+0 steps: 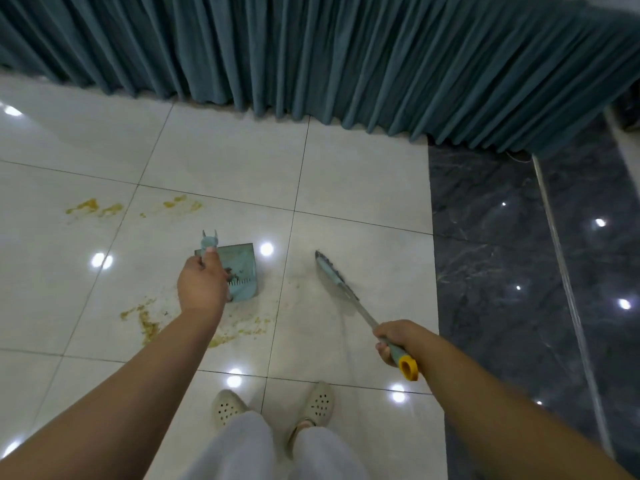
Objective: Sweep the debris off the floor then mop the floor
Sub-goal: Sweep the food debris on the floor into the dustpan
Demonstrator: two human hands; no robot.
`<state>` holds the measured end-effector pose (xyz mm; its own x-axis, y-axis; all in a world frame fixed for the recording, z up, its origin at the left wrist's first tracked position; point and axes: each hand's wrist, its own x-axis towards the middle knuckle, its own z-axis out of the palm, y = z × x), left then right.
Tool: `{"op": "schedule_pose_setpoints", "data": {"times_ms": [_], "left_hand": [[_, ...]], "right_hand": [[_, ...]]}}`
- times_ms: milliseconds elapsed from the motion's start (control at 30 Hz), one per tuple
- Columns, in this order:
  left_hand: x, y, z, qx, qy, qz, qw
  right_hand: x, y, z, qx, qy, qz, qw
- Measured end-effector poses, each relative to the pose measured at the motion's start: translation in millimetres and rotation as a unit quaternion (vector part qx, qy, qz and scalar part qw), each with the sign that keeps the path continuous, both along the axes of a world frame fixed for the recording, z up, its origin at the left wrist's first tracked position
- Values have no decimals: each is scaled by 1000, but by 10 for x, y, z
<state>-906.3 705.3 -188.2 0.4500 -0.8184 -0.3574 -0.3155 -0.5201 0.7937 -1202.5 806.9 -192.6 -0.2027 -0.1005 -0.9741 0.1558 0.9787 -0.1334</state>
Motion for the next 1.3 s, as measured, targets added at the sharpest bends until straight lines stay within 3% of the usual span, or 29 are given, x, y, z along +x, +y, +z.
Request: {"op": "schedule_pose_setpoints", "data": {"times_ms": [300,667,967,1300], "left_hand": [[407,-34,-71,-9,46,-1,999],[1111,-15,88,-13,43,48,998],[1741,141,91,-23,64,103,992],[2289,349,193,-20,44,164,985]], "right_hand": [[356,175,-223,1,-36,-123,992],[1677,75,-266,34,-84,-70,993],[2596,0,-241,25,-124,-108,986],[3392,-8,-172,29,-208,-72,975]]}}
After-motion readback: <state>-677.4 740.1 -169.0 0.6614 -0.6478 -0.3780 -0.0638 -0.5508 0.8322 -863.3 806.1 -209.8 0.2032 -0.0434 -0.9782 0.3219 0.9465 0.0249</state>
